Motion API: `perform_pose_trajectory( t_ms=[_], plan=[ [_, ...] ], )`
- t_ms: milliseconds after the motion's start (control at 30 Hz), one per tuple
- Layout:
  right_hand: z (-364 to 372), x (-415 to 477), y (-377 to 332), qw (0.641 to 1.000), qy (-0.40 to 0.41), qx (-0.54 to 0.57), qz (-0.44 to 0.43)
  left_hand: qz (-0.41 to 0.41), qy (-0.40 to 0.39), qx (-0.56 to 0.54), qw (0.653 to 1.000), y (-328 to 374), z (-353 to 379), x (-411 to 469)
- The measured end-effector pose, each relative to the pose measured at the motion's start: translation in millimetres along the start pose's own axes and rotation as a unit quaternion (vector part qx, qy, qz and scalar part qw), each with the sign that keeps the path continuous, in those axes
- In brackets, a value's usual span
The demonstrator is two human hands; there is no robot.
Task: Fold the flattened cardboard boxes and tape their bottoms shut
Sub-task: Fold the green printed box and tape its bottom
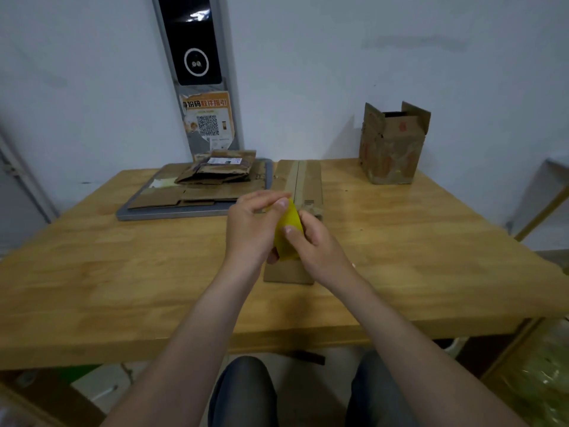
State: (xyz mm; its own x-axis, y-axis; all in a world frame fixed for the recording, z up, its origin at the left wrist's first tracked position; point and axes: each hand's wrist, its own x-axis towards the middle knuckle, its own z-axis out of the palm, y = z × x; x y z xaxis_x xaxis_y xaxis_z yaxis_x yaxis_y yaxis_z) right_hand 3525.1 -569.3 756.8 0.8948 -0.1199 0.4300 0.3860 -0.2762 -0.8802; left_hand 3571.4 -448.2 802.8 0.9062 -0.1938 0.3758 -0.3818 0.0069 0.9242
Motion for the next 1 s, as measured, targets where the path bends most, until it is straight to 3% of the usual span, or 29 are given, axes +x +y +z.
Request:
perform_pose_trajectory(
  t_ms=[100, 167, 300, 500, 667, 833, 1000],
  plan=[
    [-11.2, 1.4, -10.6, 0.994, -0.009, -0.068, 0.088, 0.062, -0.022, -0.007, 0.998, 3.1, 8.3, -8.2],
    [-18.5, -3.4, -13.2, 0.989, -0.019, -0.091, 0.112, 0.06, -0.027, -0.019, 0.998, 0.6, 10.7, -7.0],
    [-23.7, -20.9, -7.4, 0.995, -0.02, -0.079, 0.057, -0.015, -0.011, -0.052, 0.998, -13.0, 10.0, 6.7],
    [-25.7, -15.8, -2.8, 0.985, -0.001, -0.165, 0.056, -0.093, -0.077, -0.105, 0.987, -39.2, 5.3, 24.0],
    [-44.0, -4.7, -4.7, 0.966, -0.043, -0.245, 0.067, -0.178, -0.041, -0.072, 0.98, -42.8, -5.5, 45.4],
    [-63.1, 7.2, -10.4, 0.941, -0.088, -0.317, 0.078, -0.17, -0.154, -0.026, 0.973, -44.3, -17.1, 63.5],
    [-78.9, 18.4, -12.6, 0.943, -0.083, -0.313, 0.077, -0.146, -0.097, -0.019, 0.984, -46.6, -16.5, 71.1]
  ],
)
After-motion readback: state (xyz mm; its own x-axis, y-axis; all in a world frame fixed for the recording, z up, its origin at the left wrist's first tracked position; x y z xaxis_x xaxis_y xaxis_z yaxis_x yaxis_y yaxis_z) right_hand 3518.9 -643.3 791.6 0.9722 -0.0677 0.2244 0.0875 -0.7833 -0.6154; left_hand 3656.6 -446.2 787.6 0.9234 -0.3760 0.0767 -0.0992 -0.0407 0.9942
